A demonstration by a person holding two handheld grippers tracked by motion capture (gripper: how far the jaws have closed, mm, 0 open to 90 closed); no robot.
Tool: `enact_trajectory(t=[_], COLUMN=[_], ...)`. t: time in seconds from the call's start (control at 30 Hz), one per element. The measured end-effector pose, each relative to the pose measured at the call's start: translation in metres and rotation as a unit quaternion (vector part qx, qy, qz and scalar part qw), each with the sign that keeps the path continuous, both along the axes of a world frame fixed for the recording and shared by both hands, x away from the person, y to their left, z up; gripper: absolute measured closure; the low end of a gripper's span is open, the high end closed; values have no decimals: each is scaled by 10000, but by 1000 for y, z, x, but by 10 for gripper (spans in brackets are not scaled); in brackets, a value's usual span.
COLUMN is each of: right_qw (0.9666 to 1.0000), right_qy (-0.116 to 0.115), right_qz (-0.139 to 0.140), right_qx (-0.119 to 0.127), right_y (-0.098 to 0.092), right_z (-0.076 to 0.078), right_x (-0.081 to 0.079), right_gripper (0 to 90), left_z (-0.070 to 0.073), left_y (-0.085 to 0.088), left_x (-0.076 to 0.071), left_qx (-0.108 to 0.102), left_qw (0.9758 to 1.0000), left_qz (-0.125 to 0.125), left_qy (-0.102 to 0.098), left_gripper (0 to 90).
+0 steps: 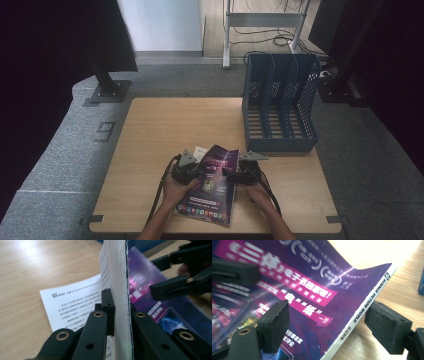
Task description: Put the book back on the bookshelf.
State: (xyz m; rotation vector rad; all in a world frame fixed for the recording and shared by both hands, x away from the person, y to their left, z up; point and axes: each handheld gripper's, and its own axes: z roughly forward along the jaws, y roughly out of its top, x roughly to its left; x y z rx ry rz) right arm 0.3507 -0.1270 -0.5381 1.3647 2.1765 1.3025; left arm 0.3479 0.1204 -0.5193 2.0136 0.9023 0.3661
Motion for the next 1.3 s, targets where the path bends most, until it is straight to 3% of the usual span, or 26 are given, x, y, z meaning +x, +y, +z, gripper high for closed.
enact_trajectory(t=[0.13,0.23,0.57,0.87,1.3], right_qw=[10000,9999,9998,9996,9991], right_qy=[-37,-91,-27,84,363], right_qz=[53,95,120,180,155], right_qx=[3,-106,-127,-216,-159], right_y=[2,6,8,16,18], right_z=[4,6,5,6,-7], right_x=[1,1,6,17,39], right_gripper=[197,197,209,215,304], left_z=[-5,-12,-17,-19,-20], left_y=[3,2,4,4,5], left_x=[4,8,12,14,15], left_qx=[-37,68,96,81,32], left_qw=[9999,9997,9991,9990,9989], left_qz=[50,65,129,167,141], left_qy=[125,206,382,414,439], left_gripper=[864,862,857,855,854])
